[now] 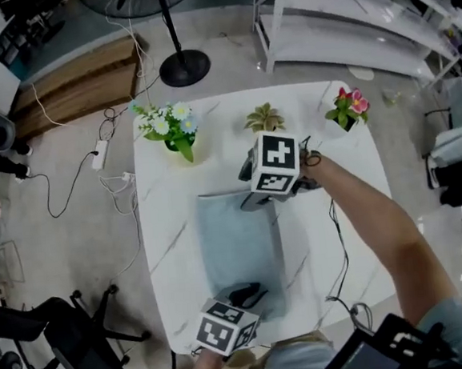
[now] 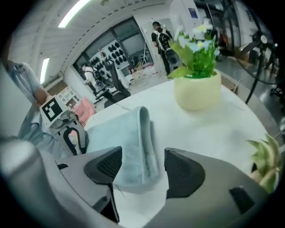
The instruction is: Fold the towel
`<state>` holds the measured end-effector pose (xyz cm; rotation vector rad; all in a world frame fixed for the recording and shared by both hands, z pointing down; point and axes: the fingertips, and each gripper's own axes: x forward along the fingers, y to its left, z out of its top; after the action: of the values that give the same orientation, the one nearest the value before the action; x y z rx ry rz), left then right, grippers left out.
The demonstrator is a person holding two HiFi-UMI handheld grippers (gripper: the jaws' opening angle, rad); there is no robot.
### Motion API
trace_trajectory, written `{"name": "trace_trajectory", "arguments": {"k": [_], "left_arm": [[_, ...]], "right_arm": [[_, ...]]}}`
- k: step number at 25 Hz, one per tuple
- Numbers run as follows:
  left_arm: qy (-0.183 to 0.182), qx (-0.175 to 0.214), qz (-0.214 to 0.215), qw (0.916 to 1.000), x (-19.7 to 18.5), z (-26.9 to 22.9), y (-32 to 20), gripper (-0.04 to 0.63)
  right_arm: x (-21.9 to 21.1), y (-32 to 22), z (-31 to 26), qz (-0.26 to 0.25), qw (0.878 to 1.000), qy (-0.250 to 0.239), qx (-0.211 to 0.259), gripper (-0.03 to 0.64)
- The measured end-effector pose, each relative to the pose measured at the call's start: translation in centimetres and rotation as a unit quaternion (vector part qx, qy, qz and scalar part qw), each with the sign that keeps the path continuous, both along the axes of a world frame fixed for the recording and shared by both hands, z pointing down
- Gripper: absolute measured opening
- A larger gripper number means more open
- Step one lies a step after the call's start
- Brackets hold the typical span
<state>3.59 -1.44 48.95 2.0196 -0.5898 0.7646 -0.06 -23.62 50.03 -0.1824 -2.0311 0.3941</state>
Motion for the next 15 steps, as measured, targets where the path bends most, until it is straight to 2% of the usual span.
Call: {"name": "trace_trajectory", "arguments": {"k": [3, 7, 9, 12, 14, 15], "left_arm": [[-0.004, -0.002, -0.011, 0.9999, -0.1, 0.3, -0.5, 0.095], [-0.012, 0.019, -0.047, 0.9987, -1.8, -0.4, -1.4, 0.095], [-0.022, 0.016, -0.07, 0.9972, -3.0, -0.1, -1.7, 0.097], [-0.031, 0.005, -0.085, 0.9959, -3.8, 1.5, -2.3, 0.098], [-0.027, 0.004, -0.091, 0.9955, -3.9, 1.8, -2.7, 0.068], [-0.021, 0.004, -0.094, 0.9953, -3.9, 1.7, -2.8, 0.064]], "right_arm": [[-0.8, 0.4, 1.7, -0.043, 0.997, 0.029, -0.058, 0.298], [-1.2, 1.1, 1.7, -0.068, 0.991, 0.055, -0.101, 0.297], [-1.1, 1.7, 1.8, -0.078, 0.989, 0.067, -0.105, 0.258], [-1.5, 2.8, 2.5, -0.073, 0.986, 0.071, -0.135, 0.153], [-1.8, 3.6, 2.7, -0.068, 0.983, 0.063, -0.156, 0.086], [-1.9, 3.6, 2.5, -0.059, 0.985, 0.057, -0.153, 0.08]]}}
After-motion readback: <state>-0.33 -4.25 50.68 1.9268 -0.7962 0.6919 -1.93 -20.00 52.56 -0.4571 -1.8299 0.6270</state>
